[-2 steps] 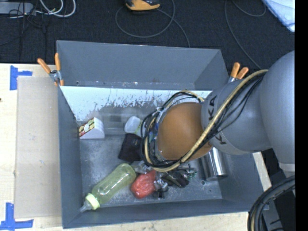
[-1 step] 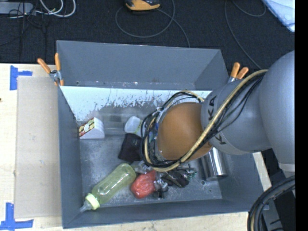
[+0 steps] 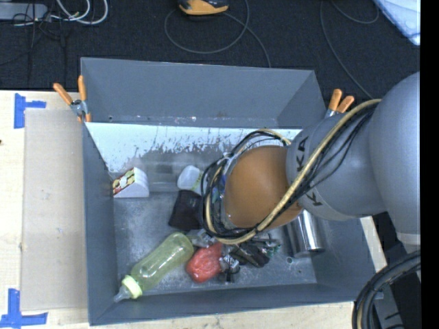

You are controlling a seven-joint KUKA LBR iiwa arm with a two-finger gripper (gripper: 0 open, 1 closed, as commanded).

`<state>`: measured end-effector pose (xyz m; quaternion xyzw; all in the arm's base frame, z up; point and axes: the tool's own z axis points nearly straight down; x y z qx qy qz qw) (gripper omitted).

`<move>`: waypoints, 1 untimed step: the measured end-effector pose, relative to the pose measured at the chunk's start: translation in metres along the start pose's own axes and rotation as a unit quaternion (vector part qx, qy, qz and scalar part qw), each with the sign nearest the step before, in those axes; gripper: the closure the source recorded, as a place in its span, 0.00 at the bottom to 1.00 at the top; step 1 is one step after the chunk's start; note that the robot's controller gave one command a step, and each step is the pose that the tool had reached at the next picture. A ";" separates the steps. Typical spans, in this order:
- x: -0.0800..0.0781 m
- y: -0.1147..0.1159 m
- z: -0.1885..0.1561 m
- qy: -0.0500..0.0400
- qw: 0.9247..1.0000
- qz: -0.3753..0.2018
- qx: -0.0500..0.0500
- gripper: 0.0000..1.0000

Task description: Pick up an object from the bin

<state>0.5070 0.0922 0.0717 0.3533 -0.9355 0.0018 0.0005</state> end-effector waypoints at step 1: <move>0.000 0.000 0.000 0.000 1.000 0.000 0.000 1.00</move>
Offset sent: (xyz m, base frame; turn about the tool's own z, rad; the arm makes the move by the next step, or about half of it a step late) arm 0.0000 0.0000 0.0000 0.0000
